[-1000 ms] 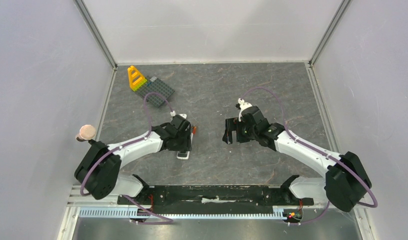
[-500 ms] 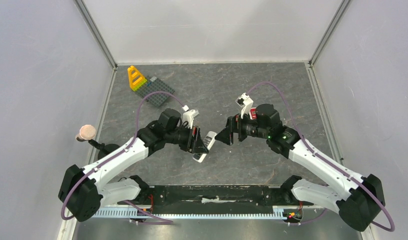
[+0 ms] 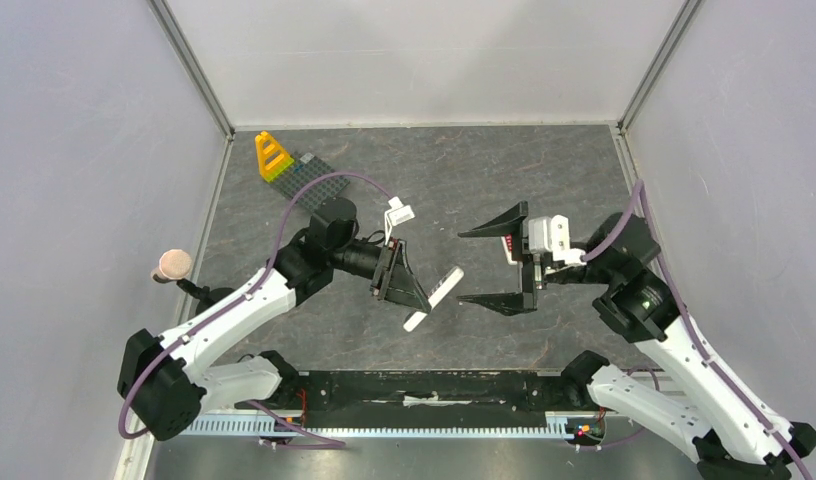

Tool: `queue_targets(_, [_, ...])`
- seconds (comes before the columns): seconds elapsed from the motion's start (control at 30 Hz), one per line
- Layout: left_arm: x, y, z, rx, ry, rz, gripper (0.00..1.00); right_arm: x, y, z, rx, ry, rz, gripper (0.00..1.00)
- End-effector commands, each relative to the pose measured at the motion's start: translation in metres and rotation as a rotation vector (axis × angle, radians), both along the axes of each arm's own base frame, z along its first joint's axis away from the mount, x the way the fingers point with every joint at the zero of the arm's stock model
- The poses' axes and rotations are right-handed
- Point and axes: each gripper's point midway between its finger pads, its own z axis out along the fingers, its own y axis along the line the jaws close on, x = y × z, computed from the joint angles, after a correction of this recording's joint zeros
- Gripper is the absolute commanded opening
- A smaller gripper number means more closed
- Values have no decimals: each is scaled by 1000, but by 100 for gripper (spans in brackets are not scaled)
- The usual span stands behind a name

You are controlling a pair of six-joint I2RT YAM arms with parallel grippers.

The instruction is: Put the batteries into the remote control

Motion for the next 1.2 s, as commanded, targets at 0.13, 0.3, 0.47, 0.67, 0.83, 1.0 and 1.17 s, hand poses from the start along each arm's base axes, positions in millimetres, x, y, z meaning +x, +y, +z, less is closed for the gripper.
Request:
queue_targets(0.13, [-46,17,66,-194,-108,-199,2,-20,12,-13,-140,-97,260,98])
queue_targets(0.3, [-52,19,71,-211,-131,-211,2,-16,16,-18,-181,-49,279,89])
queue_targets(0.47, [-54,20,74,-220,-145,-224,2,-24,18,-16,-170,-28,345,70])
queue_targets(0.67, [-57,21,73,-221,-141,-243,2,-29,20,-21,-165,-8,408,68])
queue_targets(0.83, [-59,22,75,-228,-153,-246,2,-31,24,-24,-156,8,463,77])
queue_targets(1.0, [-61,22,76,-233,-158,-249,2,-31,29,-25,-157,57,495,65])
queue_targets(1.17, [-60,21,75,-233,-157,-244,2,-33,30,-25,-150,78,509,39])
